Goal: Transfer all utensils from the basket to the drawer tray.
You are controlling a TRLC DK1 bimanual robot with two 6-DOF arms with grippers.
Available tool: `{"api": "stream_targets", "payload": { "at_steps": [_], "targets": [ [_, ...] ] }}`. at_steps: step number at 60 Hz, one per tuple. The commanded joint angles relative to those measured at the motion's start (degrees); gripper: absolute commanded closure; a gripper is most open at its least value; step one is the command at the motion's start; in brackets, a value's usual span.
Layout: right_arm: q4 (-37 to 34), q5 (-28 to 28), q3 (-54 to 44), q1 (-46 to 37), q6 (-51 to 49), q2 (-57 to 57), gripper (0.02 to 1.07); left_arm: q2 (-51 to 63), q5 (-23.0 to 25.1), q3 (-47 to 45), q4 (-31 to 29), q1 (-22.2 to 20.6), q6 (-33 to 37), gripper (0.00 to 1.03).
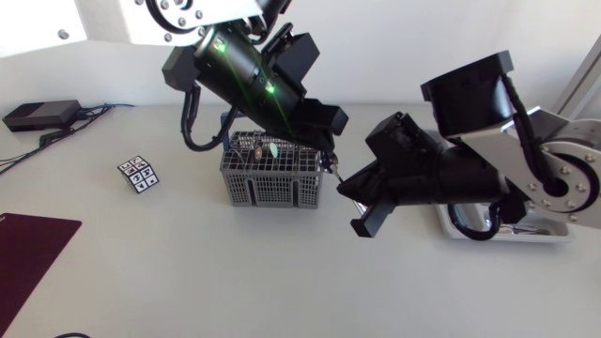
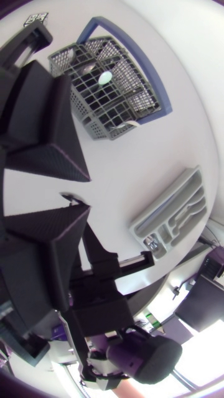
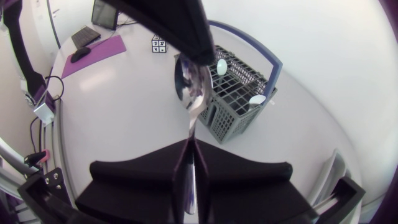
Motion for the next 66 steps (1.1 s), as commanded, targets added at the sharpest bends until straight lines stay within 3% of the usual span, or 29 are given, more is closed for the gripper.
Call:
{"api": "stream_targets", "payload": {
  "at_steps": [1, 7, 15, 31, 40, 66],
  "targets": [
    [-1.2, -0.5, -1.5, -0.1, -1.2, -1.2, 1.01, 0.0, 0.6, 3.2, -0.2, 1.1, -2.0, 0.47],
    [-2.2, -1.8, -2.3, -0.9, -2.2, -2.0, 1.01, -0.1, 0.6, 4.2, 0.0, 2.1, -2.1, 0.39],
    [-3.9, -4.4, -3.8, -4.3, -5.0, -3.5, 1.01, -0.4, 0.5, 4.1, 1.3, 4.9, -2.2, 0.38],
    [-10.9, -15.0, -4.9, -23.1, -20.1, -4.1, 1.01, -0.3, -1.6, -0.3, 4.6, 10.4, -0.3, 0.38],
    [-15.3, -18.3, -4.0, -33.6, -30.7, -0.8, 1.01, 0.2, -2.3, -2.5, 5.8, 11.0, 0.4, 0.38],
    [-20.7, -19.8, -0.3, -53.6, -52.9, 10.0, 1.01, 1.1, -3.5, -4.5, 7.7, 10.0, 1.5, 0.38]
  ]
}}
